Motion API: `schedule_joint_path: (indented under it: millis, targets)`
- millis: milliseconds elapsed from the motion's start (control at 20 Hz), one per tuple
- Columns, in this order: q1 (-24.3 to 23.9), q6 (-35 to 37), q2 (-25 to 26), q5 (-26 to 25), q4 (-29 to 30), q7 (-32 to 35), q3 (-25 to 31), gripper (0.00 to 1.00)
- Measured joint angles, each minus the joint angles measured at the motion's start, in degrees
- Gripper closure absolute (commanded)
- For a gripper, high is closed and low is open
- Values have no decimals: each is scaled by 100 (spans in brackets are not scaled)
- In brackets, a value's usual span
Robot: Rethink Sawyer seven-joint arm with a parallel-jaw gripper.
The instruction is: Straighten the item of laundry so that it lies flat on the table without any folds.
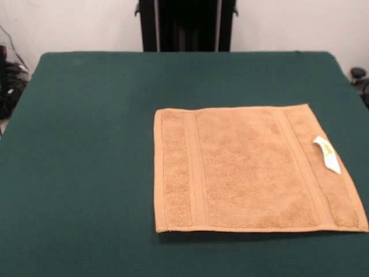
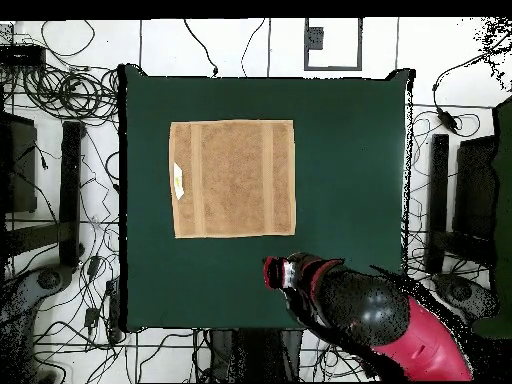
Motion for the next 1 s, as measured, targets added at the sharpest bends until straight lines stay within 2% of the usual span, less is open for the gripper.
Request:
schedule_joint_path:
  millis: [550,1000]
  targets:
    - [-179,1061,1,-333,-344,0,-36,0]
    - [-125,1166,1,-371,-409,0,-52,0]
